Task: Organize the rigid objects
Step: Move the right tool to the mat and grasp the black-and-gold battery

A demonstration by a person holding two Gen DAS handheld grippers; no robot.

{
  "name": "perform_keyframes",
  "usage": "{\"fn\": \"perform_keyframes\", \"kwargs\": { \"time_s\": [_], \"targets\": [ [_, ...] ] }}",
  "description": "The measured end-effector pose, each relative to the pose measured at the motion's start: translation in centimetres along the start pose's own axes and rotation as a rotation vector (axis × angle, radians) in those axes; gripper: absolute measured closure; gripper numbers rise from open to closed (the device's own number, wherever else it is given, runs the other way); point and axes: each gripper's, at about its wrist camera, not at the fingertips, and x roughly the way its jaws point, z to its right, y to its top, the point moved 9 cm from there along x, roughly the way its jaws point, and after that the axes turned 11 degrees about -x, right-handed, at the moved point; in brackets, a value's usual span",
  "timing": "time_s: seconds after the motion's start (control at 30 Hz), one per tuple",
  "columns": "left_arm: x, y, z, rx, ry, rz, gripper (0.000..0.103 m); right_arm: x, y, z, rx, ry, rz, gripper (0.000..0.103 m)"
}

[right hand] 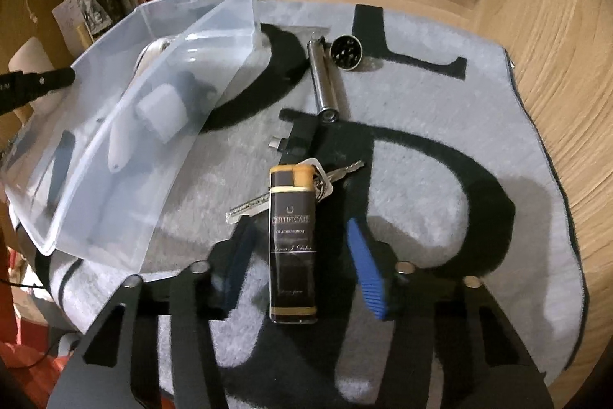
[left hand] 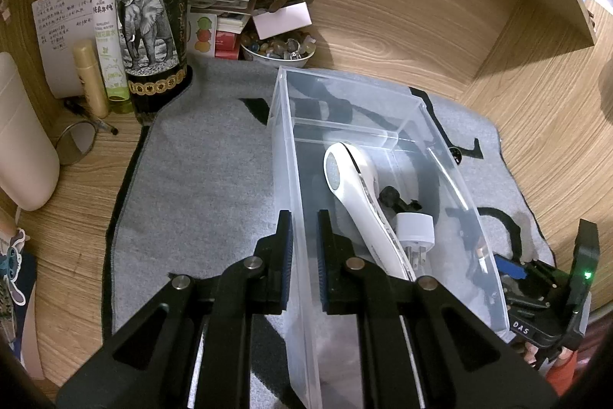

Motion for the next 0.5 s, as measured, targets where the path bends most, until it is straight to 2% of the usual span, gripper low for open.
{"fn": "perform_keyframes", "kwargs": {
  "time_s": [0.03, 0.07, 0.5],
  "targets": [
    [0.0, 0.0, 0.0, 0.000, 0.000, 0.000, 0.093, 0.0, 0.1, 0.1, 0.008, 0.005, 0.003, 0.071],
    [0.0, 0.0, 0.0, -0.001, -0.001, 0.000, 0.093, 0.0, 0.2, 0.2, 0.016, 0.014, 0.004, 0.081],
    [0.0, 0.0, 0.0, -0.002, -0.001, 0.000, 0.093, -2.6, 2.9, 1.2, 0.030, -0.025, 0.099, 0.082]
  ]
}}
